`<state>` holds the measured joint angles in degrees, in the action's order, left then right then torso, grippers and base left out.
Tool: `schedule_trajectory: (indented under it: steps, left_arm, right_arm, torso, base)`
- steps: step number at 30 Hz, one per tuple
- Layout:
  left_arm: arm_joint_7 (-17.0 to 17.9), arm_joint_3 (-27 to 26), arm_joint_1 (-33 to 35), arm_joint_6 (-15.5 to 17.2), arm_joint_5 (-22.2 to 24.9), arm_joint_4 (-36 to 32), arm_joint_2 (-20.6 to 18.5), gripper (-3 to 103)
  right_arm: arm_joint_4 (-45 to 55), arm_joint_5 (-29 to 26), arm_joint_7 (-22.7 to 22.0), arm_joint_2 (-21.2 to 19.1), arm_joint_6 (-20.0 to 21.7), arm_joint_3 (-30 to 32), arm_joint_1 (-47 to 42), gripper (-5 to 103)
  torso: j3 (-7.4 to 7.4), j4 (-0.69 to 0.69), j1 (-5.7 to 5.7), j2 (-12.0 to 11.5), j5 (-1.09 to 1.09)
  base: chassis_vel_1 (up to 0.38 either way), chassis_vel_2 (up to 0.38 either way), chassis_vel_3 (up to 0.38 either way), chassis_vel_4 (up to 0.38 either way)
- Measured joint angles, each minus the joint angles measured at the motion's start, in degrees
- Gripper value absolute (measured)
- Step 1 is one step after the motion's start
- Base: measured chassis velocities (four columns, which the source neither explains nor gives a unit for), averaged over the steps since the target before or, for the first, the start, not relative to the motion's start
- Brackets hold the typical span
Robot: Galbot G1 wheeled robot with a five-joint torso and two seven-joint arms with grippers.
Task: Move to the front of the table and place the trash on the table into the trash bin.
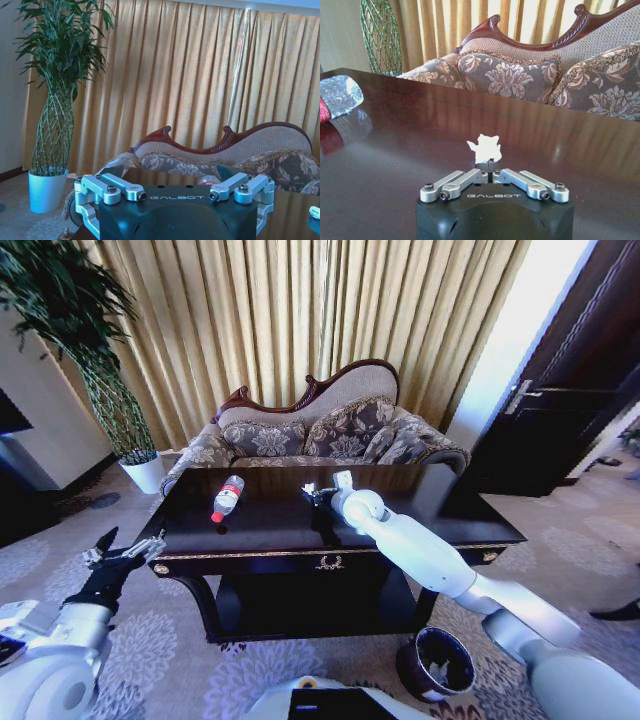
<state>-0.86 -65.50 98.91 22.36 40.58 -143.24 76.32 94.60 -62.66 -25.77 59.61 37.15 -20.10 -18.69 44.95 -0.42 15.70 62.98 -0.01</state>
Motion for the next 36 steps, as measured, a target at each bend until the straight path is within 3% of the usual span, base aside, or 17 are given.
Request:
schedule_trajectory:
  steps: [4, 9, 13, 17, 19, 22, 23, 27, 28, 30, 36]
  left_arm:
    - [0.0, 0.0, 0.0, 0.0, 0.0, 0.0, 0.0, 100]
    - [0.0, 0.2, -0.5, 0.2, 0.1, 0.0, 0.0, 100]
    - [0.1, 1.3, -1.3, 0.5, 0.2, 0.0, -0.1, 100]
    - [0.0, 3.1, -2.8, 0.6, 0.4, 0.0, -1.4, 100]
    - [0.0, 3.2, -2.9, 0.6, 0.5, 0.0, -1.5, 100]
    - [-0.2, 4.5, -3.8, 0.6, 0.9, 0.0, -2.5, 100]
    - [-0.2, 4.5, -3.8, 0.6, 0.9, 0.0, -2.5, 100]
    - [-0.5, 5.7, -4.2, 0.3, 1.4, 0.0, -3.3, 100]
    - [-0.5, 5.7, -4.2, 0.3, 1.4, 0.0, -3.3, 100]
    - [-0.5, 6.3, -4.5, 0.1, 1.4, 0.0, -4.1, 100]
    - [0.0, 7.7, -5.2, 0.3, 1.4, 0.0, -5.0, 100]
  right_arm:
    - [1.1, -0.2, 0.0, -0.9, -0.7, 0.3, -0.2, 0]
    - [6.6, 1.0, -0.6, -4.9, -5.6, 5.1, -3.5, 0]
    - [12.4, 5.1, -1.0, -9.5, -7.9, 12.6, -9.3, 0]
    - [20.4, 8.2, 0.2, -16.2, -12.0, 25.1, -22.3, 0]
    - [21.3, 9.0, 0.5, -17.0, -12.8, 27.0, -24.3, 0]
    - [26.2, 12.9, 5.5, -19.8, -16.1, 39.0, -35.9, 0]
    - [26.2, 12.9, 5.5, -19.8, -16.1, 39.0, -35.9, 0]
    - [30.6, 17.2, 10.0, -18.0, -18.8, 52.3, -51.6, 0]
    - [30.6, 17.2, 10.0, -18.0, -18.8, 52.3, -51.6, 0]
    - [32.7, 18.8, 11.7, -15.7, -20.3, 58.3, -58.5, 0]
    - [36.2, 20.6, 12.1, -11.3, -21.8, 65.0, -69.2, 0]
  torso:
    - [0.0, 0.01, 0.0, 0.0, 0.0]
    - [0.0, 0.01, 0.0, 0.0, 0.0]
    - [0.0, -0.01, 0.0, 0.0, -0.01]
    - [-0.01, -0.03, 0.0, 0.0, 0.02]
    - [-0.01, -0.02, 0.0, 0.0, 0.01]
    - [-0.01, -0.01, -0.01, 0.0, 0.0]
    - [-0.01, -0.01, -0.01, 0.0, 0.0]
    - [-0.01, -0.01, 0.0, 0.0, 0.02]
    - [-0.01, -0.01, 0.0, 0.0, 0.02]
    - [-0.01, -0.01, -0.01, 0.0, 0.0]
    - [-0.01, 0.01, 0.0, 0.0, -0.01]
  base:
    - [0.0, 0.0, 0.0, 0.0]
    - [0.0, 0.0, 0.0, 0.0]
    - [0.0, 0.0, 0.0, 0.0]
    - [0.0, 0.0, 0.0, 0.0]
    - [0.0, 0.0, 0.0, 0.0]
    - [0.0, 0.0, 0.0, 0.0]
    - [0.0, 0.0, 0.0, 0.0]
    - [0.0, 0.0, 0.0, 0.0]
    - [0.0, 0.0, 0.0, 0.0]
    - [0.0, 0.0, 0.0, 0.0]
    - [0.0, 0.0, 0.0, 0.0]
